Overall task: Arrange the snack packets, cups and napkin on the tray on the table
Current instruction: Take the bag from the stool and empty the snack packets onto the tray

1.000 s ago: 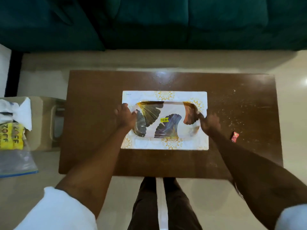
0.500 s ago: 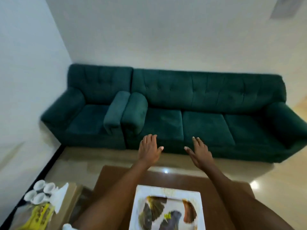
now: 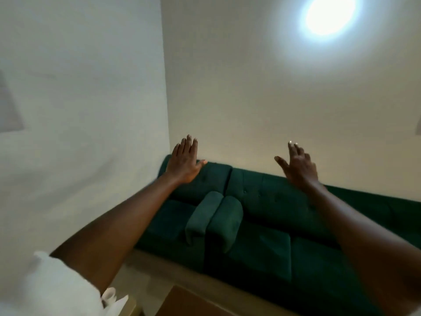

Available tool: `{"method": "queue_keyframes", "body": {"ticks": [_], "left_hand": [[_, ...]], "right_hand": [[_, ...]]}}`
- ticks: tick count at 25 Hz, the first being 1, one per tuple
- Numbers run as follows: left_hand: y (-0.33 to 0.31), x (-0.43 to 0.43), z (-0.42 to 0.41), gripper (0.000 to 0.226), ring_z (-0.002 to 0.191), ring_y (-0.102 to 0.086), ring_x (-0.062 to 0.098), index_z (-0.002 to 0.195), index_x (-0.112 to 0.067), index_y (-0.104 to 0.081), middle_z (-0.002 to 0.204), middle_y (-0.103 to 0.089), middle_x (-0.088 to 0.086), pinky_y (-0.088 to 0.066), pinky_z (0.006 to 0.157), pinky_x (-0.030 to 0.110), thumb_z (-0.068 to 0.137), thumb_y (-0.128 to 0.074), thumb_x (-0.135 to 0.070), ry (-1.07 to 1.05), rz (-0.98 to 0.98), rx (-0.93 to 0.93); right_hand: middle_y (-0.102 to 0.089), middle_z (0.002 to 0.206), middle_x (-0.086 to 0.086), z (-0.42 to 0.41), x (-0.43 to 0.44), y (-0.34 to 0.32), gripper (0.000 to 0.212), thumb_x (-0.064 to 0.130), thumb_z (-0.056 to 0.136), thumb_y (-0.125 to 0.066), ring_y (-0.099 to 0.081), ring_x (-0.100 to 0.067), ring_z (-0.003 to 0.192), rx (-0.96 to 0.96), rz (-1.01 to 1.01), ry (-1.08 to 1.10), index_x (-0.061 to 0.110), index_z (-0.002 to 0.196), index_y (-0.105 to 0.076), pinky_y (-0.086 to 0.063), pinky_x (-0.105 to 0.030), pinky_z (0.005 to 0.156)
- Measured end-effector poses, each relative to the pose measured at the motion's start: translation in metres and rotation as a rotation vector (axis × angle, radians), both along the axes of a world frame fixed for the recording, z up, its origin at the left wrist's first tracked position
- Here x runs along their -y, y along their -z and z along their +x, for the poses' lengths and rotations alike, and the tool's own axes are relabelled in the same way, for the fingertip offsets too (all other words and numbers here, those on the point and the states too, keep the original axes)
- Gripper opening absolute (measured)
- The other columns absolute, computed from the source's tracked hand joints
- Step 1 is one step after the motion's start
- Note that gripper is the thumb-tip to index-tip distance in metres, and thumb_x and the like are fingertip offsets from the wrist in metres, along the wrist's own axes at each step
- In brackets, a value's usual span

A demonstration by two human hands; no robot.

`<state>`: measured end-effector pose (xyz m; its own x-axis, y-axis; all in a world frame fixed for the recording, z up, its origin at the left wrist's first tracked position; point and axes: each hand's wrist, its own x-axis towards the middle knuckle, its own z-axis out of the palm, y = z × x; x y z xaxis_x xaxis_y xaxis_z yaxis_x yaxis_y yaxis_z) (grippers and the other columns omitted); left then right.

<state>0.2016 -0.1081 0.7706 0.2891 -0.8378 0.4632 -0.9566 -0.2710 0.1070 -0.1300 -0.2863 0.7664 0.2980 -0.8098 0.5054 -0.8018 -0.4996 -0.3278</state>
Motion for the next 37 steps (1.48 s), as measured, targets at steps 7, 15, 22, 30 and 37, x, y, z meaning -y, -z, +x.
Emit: {"method": "queue_keyframes", "body": {"ticks": [7, 15, 22, 30, 37], "left_hand": [[-0.071, -0.075, 0.070, 0.089, 0.161, 0.001, 0.035, 0.164, -0.007, 0.003, 0.172, 0.008, 0.019, -0.005, 0.131, 0.048, 0.104, -0.037, -0.059, -0.209, -0.074, -0.028], [-0.013, -0.216, 0.165, 0.090, 0.160, -0.003, 0.040, 0.163, -0.002, 0.000, 0.171, 0.004, 0.025, -0.007, 0.130, 0.049, 0.104, -0.038, -0.058, -0.496, 0.008, -0.076], [0.060, -0.341, 0.295, 0.090, 0.159, -0.005, 0.042, 0.163, -0.002, -0.002, 0.170, 0.001, 0.026, -0.007, 0.130, 0.050, 0.103, -0.039, -0.059, -0.673, 0.048, -0.134], [0.148, -0.401, 0.436, 0.089, 0.159, -0.006, 0.041, 0.163, -0.002, -0.006, 0.170, -0.002, 0.026, -0.008, 0.130, 0.050, 0.104, -0.039, -0.059, -0.703, 0.119, -0.278], [0.303, -0.401, 0.459, 0.086, 0.159, -0.010, 0.041, 0.163, -0.001, -0.010, 0.170, -0.006, 0.027, -0.011, 0.129, 0.048, 0.105, -0.040, -0.056, -0.687, 0.247, -0.541]], "right_hand": [[-0.027, 0.167, -0.018, 0.072, 0.012, -0.081, 0.080, 0.061, 0.102, -0.045, -0.037, -0.047, 0.143, 0.037, -0.177, -0.133, 0.015, 0.163, -0.021, -0.040, -0.064, 0.108], [-0.028, 0.165, -0.013, 0.242, -0.059, -0.036, 0.075, 0.064, 0.101, -0.041, -0.033, -0.047, 0.145, -0.002, -0.094, -0.439, 0.023, 0.160, -0.023, -0.033, -0.067, 0.110], [-0.024, 0.169, -0.011, 0.440, -0.172, 0.028, 0.074, 0.060, 0.103, -0.044, -0.029, -0.044, 0.150, -0.081, 0.051, -0.665, 0.022, 0.163, -0.021, -0.035, -0.067, 0.111], [-0.025, 0.169, -0.010, 0.617, -0.268, 0.126, 0.074, 0.060, 0.103, -0.043, -0.029, -0.042, 0.151, -0.099, 0.242, -0.734, 0.022, 0.164, -0.023, -0.040, -0.063, 0.109], [-0.026, 0.169, -0.008, 0.681, -0.305, 0.274, 0.073, 0.061, 0.102, -0.045, -0.029, -0.041, 0.151, -0.276, 0.416, -0.727, 0.026, 0.163, -0.024, -0.038, -0.063, 0.114]]}}
